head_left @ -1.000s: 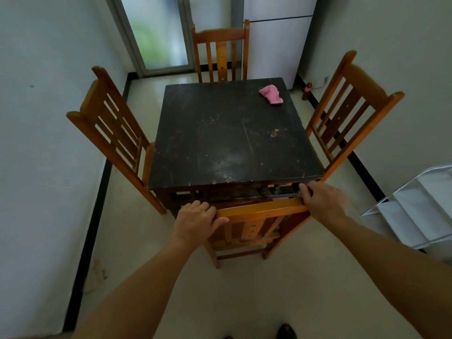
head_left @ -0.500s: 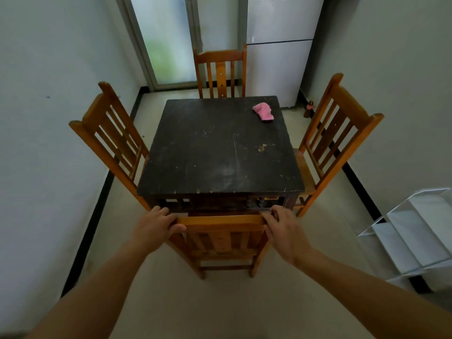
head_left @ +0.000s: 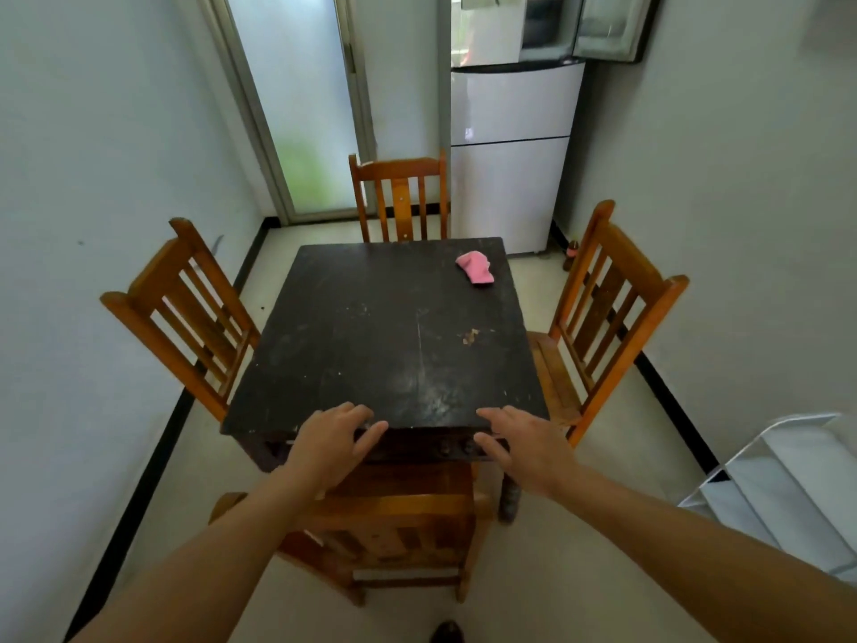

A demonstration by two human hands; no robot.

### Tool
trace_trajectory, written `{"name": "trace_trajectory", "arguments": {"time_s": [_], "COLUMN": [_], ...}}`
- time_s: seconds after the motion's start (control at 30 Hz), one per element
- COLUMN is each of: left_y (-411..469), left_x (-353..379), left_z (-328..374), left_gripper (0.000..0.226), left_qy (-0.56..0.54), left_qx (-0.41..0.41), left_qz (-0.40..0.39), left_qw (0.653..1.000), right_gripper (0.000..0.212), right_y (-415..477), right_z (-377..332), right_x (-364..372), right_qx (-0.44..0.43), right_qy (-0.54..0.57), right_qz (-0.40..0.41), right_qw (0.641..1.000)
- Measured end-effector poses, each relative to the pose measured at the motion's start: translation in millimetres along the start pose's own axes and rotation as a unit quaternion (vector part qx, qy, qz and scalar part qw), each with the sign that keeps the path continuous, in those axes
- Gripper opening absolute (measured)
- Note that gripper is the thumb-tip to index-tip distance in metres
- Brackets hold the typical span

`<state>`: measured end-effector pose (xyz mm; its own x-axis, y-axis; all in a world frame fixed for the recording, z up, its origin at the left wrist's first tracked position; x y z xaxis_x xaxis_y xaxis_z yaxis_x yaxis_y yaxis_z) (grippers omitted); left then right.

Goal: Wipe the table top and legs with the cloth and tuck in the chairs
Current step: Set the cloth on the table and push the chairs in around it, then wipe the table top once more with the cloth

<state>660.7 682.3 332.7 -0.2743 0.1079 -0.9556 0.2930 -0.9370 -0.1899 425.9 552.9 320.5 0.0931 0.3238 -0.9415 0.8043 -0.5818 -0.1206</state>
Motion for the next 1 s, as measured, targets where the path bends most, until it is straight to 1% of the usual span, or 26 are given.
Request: {"name": "trace_trajectory", "arguments": {"time_s": [0.17,0.33,0.43,0.53,0.67,0.8,0.9,1.0], "left_y": [81,161,197,227,270,320,362,407], "left_x": [5,14,21,26,37,55,75,102], "left_z": [29,45,54,59,60,61,65,67], "left_gripper": [0.042,0.038,0.042,0.042,0.046,0.049,0.052,0.055], "left_qy": [-0.030,-0.056,-0.061,-0.062,-0.050,-0.045,-0.060,-0.071], "left_qx": [0.027,0.000,-0.004,-0.010,-0.040,-0.081,-0.125,-0.163], "left_qz": [-0.013,-0.027,-0.043,-0.059,-0.078,-0.090,-0.102,-0.117], "left_qw": [0.999,0.998,0.997,0.996,0.995,0.992,0.985,0.977], "right_gripper": [0.046,0.045,0.044,0.044,0.044,0.043,0.047,0.053], "right_y": [57,117,153,188,256,352,431,500], "right_z": [65,128,155,179,215,253,272,283], "right_x": [-33,-55,-68,-73,-71,-57,-43,-31], "right_qx": [0.038,0.092,0.095,0.074,0.027,-0.048,-0.089,-0.135], "right_qy": [-0.048,-0.081,-0.099,-0.120,-0.165,-0.194,-0.195,-0.196], "right_qz": [-0.011,-0.059,-0.068,-0.086,-0.117,-0.142,-0.164,-0.162], "right_qw": [0.998,0.991,0.988,0.986,0.979,0.970,0.963,0.958]}}
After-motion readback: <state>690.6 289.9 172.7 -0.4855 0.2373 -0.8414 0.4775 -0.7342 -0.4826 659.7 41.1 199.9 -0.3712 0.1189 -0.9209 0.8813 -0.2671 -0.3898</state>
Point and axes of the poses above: each hand's wrist, its own y-axis towards the middle knuckle, its own x-axis out of the palm, z = x × y, the point moved 4 cm from there along y, towards the middle knuckle, and after that the axes turned 11 degrees about -z, right-handed, at the moved point
